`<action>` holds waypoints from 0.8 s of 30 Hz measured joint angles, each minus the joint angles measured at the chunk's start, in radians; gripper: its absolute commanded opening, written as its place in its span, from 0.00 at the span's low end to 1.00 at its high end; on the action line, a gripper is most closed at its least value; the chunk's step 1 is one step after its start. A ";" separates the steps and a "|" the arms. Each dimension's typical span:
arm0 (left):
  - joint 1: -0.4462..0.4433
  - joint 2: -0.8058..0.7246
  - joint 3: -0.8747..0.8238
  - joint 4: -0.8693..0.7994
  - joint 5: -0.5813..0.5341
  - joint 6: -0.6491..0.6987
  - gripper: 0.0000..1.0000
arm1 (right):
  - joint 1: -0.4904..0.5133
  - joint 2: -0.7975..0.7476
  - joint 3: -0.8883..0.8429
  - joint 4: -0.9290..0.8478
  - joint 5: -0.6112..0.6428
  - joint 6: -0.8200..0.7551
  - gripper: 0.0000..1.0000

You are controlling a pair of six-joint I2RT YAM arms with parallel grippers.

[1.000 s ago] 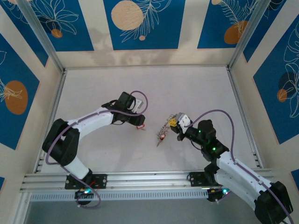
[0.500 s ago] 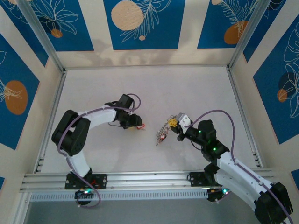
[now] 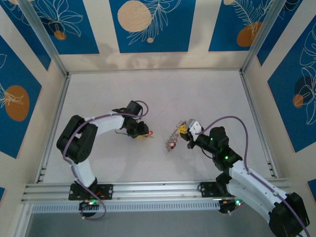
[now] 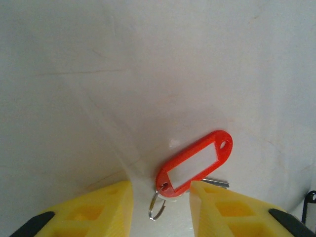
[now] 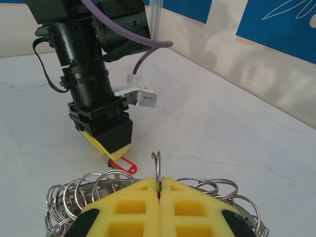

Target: Put the keys on the keyring

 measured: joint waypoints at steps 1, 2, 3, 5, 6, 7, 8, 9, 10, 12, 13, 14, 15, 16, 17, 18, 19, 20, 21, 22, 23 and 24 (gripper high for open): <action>-0.005 0.000 -0.003 0.003 -0.001 -0.004 0.30 | 0.000 0.000 0.000 0.000 -0.002 0.000 0.00; -0.008 0.000 -0.006 0.004 -0.002 -0.006 0.29 | 0.000 -0.001 0.000 0.000 -0.003 0.000 0.00; -0.009 0.000 -0.007 0.005 -0.005 -0.008 0.28 | 0.000 -0.002 0.000 0.003 -0.003 0.000 0.00; -0.008 0.000 -0.007 0.002 -0.009 -0.011 0.21 | 0.000 -0.003 -0.007 0.019 -0.003 0.000 0.00; -0.009 0.000 -0.007 0.002 -0.010 -0.010 0.15 | -0.002 -0.003 -0.009 0.023 -0.003 0.000 0.00; -0.010 0.000 -0.007 0.002 -0.009 -0.013 0.10 | -0.002 -0.003 -0.010 0.023 -0.004 0.000 0.00; -0.013 0.002 -0.007 0.002 -0.007 -0.016 0.02 | -0.002 -0.003 -0.010 0.022 -0.003 0.000 0.00; -0.016 0.002 -0.007 0.004 0.000 -0.013 0.00 | -0.002 -0.003 -0.010 0.022 -0.004 0.000 0.00; -0.019 0.002 -0.006 0.006 0.000 -0.009 0.00 | -0.002 -0.004 -0.010 0.023 -0.006 0.000 0.00; -0.023 0.002 -0.005 0.004 0.003 0.005 0.00 | -0.002 -0.006 -0.010 0.022 -0.007 0.000 0.00; -0.023 0.002 -0.005 0.003 0.004 0.010 0.00 | -0.002 -0.007 -0.010 0.022 -0.007 0.000 0.00; -0.023 0.002 -0.005 0.002 0.004 0.020 0.00 | -0.002 -0.007 -0.010 0.022 -0.008 0.000 0.00; -0.023 0.000 -0.005 0.000 0.003 0.030 0.00 | -0.002 -0.007 -0.010 0.021 -0.010 0.000 0.00; -0.023 -0.003 -0.005 -0.005 0.001 0.043 0.00 | -0.002 -0.007 -0.010 0.021 -0.013 0.000 0.00; -0.023 -0.010 -0.005 -0.017 -0.004 0.064 0.00 | -0.002 -0.007 -0.010 0.020 -0.018 0.000 0.00; -0.023 -0.018 -0.005 -0.027 -0.006 0.081 0.00 | -0.002 -0.007 -0.010 0.019 -0.024 0.000 0.00; -0.023 -0.036 -0.005 -0.039 -0.013 0.109 0.00 | -0.002 -0.007 -0.010 0.016 -0.030 0.000 0.00; -0.023 -0.060 -0.005 -0.047 -0.016 0.140 0.00 | -0.002 -0.006 -0.010 0.011 -0.038 0.000 0.00; -0.023 -0.084 -0.006 -0.051 -0.016 0.166 0.00 | -0.002 -0.006 -0.010 0.005 -0.045 0.000 0.00; -0.023 -0.118 -0.006 -0.053 -0.016 0.204 0.00 | -0.002 -0.004 -0.010 0.001 -0.053 0.000 0.00; -0.023 -0.151 -0.006 -0.054 -0.016 0.245 0.00 | -0.002 0.003 -0.007 -0.005 -0.064 0.000 0.00; -0.023 -0.180 -0.006 -0.055 -0.016 0.280 0.00 | -0.002 0.014 -0.003 -0.010 -0.074 0.000 0.00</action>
